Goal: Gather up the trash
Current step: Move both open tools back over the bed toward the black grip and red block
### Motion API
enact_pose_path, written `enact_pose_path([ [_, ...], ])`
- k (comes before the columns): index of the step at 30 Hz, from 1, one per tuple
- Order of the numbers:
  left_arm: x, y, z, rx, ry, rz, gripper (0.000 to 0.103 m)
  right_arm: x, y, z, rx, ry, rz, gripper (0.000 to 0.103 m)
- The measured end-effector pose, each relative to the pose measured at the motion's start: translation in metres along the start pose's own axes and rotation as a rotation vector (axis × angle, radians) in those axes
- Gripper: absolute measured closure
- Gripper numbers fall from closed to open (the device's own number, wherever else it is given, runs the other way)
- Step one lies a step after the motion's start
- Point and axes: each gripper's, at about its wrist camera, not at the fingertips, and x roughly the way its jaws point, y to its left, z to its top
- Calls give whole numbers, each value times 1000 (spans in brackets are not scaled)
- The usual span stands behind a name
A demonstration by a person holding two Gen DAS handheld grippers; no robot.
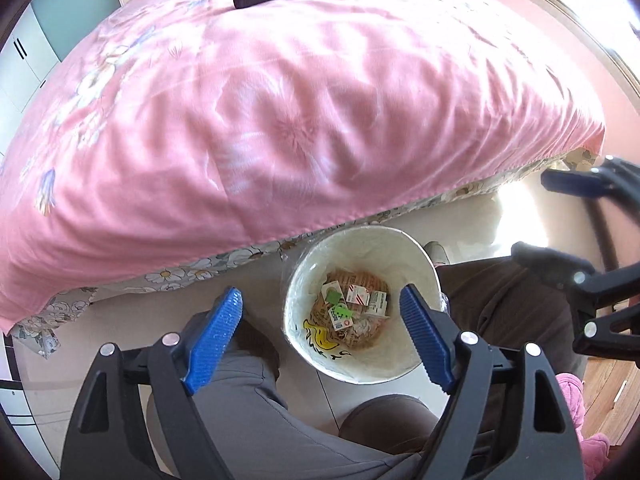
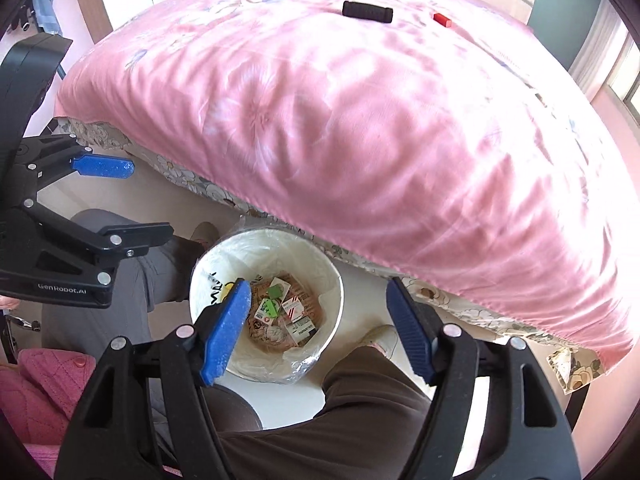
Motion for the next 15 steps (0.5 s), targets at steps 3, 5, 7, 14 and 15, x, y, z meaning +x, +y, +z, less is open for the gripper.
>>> enact_pose_path([
  [3, -20, 4, 13, 6, -42, 14, 17, -28, -7, 13, -4, -58, -25, 29],
  [5, -33, 6, 21, 13, -68, 23, 15, -43, -12, 20, -13, -96, -46, 27],
  [7, -44, 9, 30, 22, -94, 41, 14, -58, -16, 28, -26, -126, -70, 26],
  [14, -77, 21, 59, 35, -167, 58, 13, -100, -25, 55, -54, -210, -123, 26],
  [15, -80, 21, 63, 44, -175, 59, 13, -105, -26, 59, -57, -220, -125, 26],
])
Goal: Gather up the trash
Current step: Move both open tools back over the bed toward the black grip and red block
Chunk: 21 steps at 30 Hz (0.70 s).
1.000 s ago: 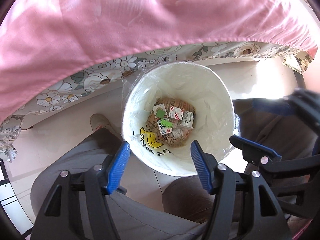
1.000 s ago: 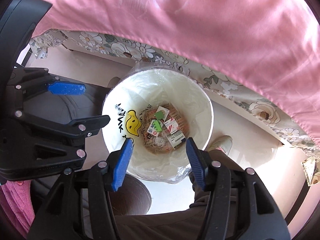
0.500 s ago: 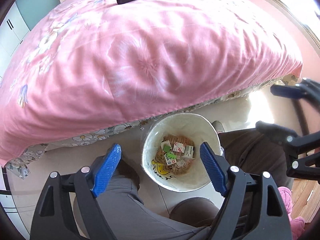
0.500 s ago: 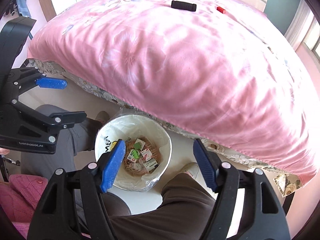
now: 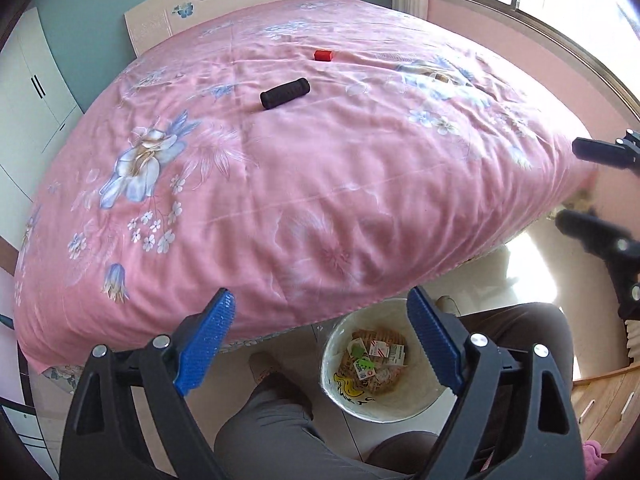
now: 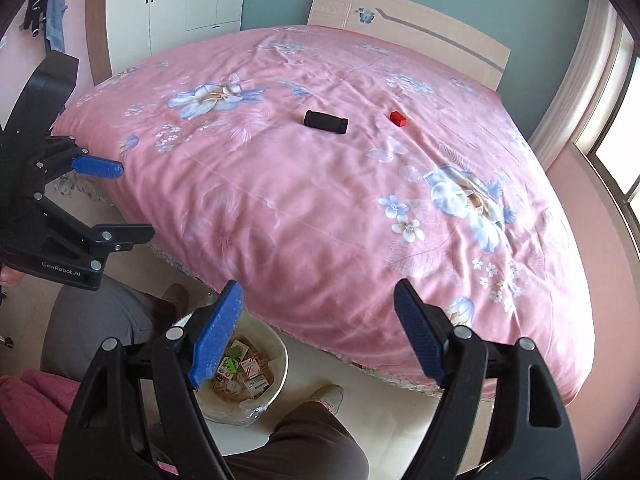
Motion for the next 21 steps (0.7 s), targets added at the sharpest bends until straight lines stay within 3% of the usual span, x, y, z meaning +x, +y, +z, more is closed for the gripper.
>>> enact_pose_path([
  [17, -20, 20, 76, 55, -99, 68, 13, -29, -62, 92, 19, -131, -74, 26],
  [21, -23, 23, 95, 74, -122, 77, 13, -30, -71, 112, 7, -153, -81, 22],
])
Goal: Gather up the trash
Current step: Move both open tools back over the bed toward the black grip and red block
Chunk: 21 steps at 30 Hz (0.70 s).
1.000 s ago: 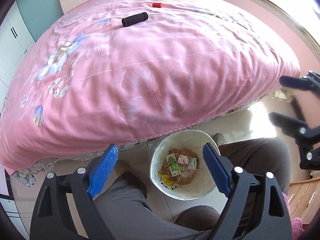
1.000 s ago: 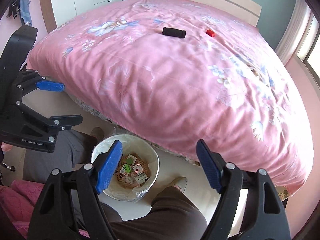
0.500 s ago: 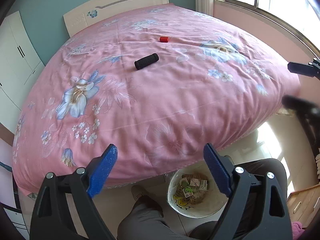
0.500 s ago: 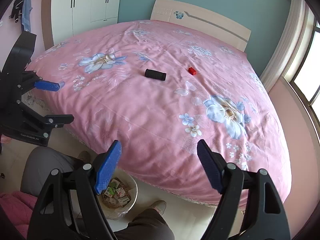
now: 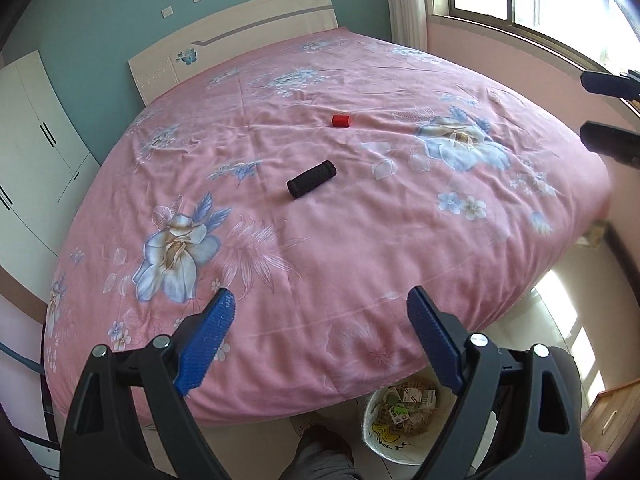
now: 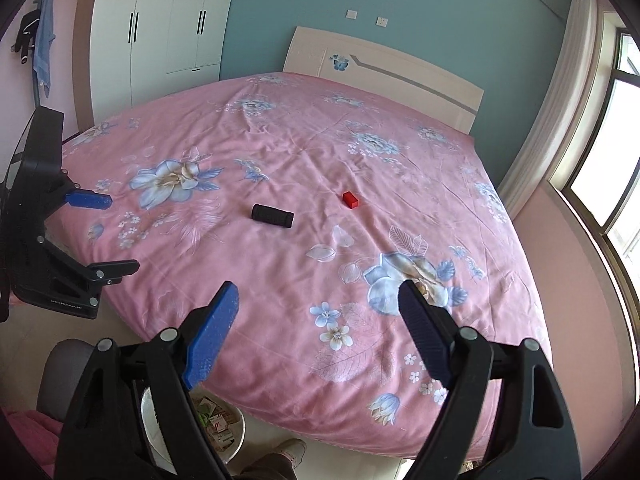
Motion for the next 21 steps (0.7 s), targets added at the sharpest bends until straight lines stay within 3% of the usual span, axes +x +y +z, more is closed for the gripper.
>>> enact_pose_path([
  [11, 18, 8, 49, 52, -39, 15, 13, 35, -21, 46, -10, -8, -9, 22],
  [21, 79, 16, 78, 84, 3, -14, 13, 102, -42, 79, 0, 18, -9, 22],
])
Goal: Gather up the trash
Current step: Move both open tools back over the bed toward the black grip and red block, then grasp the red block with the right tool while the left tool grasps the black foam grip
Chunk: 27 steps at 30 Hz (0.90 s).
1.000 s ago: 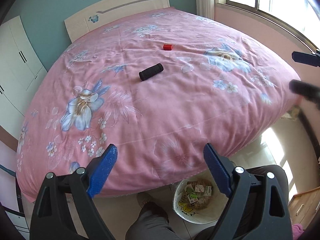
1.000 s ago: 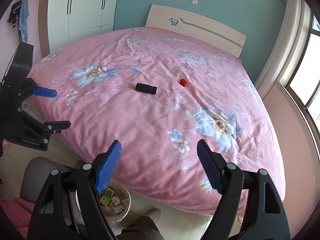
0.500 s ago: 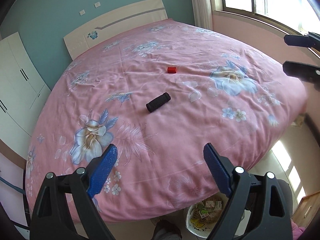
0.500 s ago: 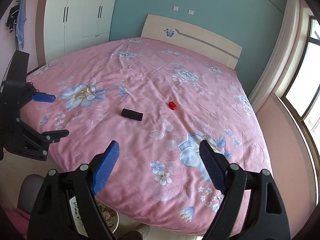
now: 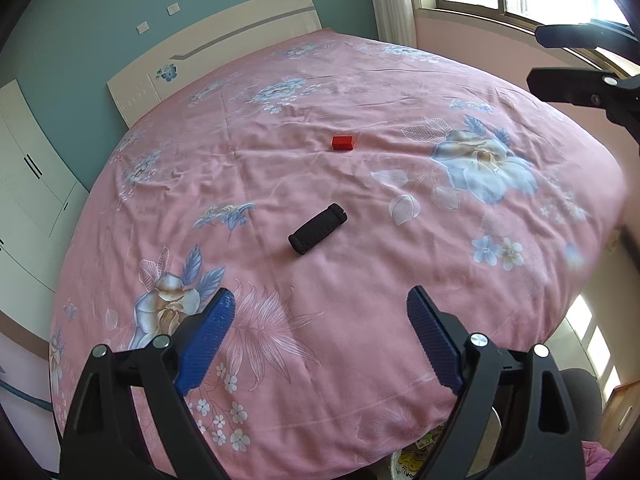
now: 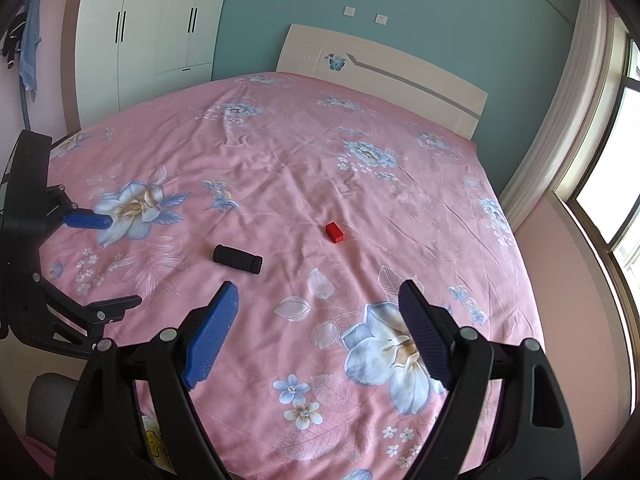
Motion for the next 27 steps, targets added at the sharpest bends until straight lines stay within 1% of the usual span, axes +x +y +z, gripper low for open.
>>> enact_pose_path([
  [6, 47, 8, 15, 41, 25, -17, 13, 64, -17, 4, 52, 72, 26, 22],
  [12, 101, 19, 25, 33, 81, -66, 13, 136, -32, -1, 91, 164, 26, 22],
  [20, 164, 23, 35, 56, 116, -87, 13, 231, -41, -2, 110, 254, 44, 22],
  [23, 184, 21, 41, 75, 125, -107, 13, 268, -42, 5, 99, 274, 45, 22],
  [27, 209, 18, 47, 117, 137, -115, 13, 311, -41, 20, 35, 269, 35, 22],
])
